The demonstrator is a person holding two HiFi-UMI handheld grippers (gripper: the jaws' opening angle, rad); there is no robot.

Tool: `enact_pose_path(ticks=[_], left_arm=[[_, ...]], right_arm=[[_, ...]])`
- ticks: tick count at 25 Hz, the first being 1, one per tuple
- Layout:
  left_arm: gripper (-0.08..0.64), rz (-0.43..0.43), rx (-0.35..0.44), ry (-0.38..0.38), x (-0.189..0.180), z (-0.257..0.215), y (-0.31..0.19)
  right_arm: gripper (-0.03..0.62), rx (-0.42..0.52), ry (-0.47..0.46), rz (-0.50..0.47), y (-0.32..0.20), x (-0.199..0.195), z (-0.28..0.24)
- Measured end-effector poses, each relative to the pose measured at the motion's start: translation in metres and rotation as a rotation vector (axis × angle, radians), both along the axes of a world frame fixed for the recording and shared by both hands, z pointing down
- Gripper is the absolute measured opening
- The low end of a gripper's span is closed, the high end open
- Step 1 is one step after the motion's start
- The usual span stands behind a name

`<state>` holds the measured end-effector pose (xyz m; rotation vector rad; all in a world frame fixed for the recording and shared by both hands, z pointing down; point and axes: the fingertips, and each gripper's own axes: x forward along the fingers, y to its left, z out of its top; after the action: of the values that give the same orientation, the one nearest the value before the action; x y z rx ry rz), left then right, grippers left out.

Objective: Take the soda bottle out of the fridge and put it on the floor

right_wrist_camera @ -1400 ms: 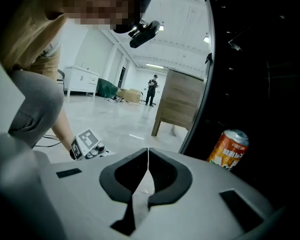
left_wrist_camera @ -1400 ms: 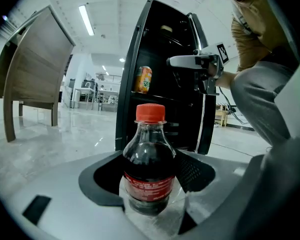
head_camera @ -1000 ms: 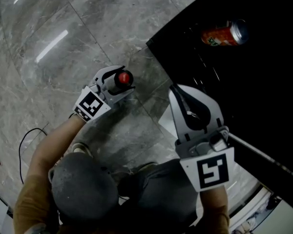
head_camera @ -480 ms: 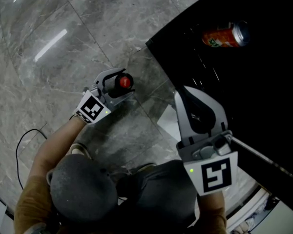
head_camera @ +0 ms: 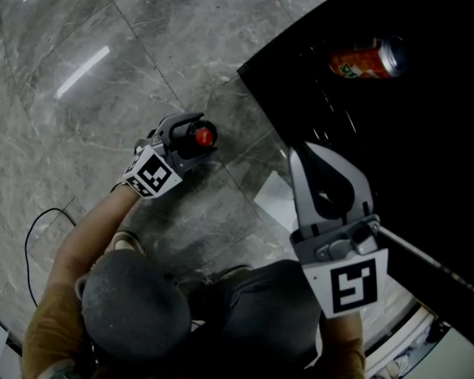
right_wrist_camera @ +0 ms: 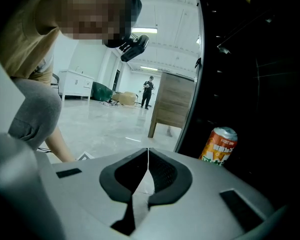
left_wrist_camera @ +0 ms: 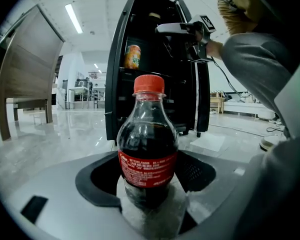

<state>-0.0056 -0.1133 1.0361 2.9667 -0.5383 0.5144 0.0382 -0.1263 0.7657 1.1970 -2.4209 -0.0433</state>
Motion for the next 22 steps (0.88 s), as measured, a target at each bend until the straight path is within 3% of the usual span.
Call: enact_pose_path(ticks=[8,22], left_arm=[[0.317,-0.028,-0.003,0.092,-0.001,-0.027,-0.001],[0.316,-0.023,0.066,0.165,-0.010,-0.081,0.001]], right_arm=[[0.002,0.020,-0.008,0.002,0.000,0.000,-0.005],[0.002,0.045,-0.066,-0.025,-0.005,-0.013,-0.008]])
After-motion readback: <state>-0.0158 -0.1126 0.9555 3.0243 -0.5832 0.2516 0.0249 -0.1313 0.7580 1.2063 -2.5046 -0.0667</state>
